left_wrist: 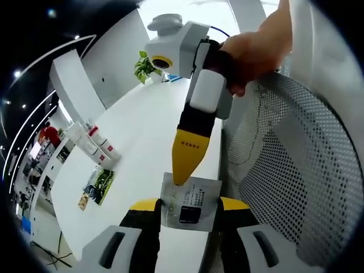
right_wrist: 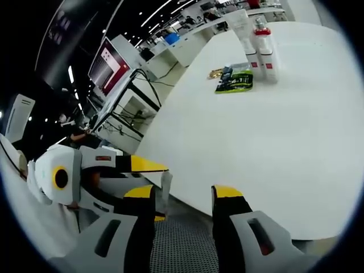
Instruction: Arrange the skincare products in the storage area until every visible bottle or jar stands upright without overlapping.
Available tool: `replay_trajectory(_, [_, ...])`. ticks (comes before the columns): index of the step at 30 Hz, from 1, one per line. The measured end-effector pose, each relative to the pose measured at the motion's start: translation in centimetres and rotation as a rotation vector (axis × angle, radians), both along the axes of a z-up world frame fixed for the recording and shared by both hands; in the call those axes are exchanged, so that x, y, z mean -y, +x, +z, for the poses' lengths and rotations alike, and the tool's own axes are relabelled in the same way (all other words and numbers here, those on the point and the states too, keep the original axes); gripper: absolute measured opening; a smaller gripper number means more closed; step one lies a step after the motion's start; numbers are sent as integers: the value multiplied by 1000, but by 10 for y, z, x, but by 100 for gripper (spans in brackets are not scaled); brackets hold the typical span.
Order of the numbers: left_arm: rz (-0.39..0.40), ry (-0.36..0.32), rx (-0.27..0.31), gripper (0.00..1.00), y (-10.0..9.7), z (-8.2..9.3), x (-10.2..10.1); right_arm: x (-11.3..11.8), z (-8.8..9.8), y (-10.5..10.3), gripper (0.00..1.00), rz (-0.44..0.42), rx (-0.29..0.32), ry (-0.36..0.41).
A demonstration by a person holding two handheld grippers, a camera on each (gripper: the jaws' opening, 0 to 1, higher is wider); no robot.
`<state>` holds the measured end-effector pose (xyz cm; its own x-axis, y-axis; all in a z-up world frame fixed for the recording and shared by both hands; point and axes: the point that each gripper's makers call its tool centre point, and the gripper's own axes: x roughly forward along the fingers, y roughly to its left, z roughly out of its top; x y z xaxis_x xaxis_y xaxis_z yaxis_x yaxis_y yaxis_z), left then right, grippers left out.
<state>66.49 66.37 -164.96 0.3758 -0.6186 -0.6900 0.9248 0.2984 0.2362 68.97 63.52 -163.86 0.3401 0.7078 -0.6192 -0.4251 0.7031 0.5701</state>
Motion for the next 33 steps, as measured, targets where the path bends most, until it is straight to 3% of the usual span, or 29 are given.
replay_trajectory(33, [-19,11,-18,41,-8,-5,1,1,4,-3,32,-10,8,15])
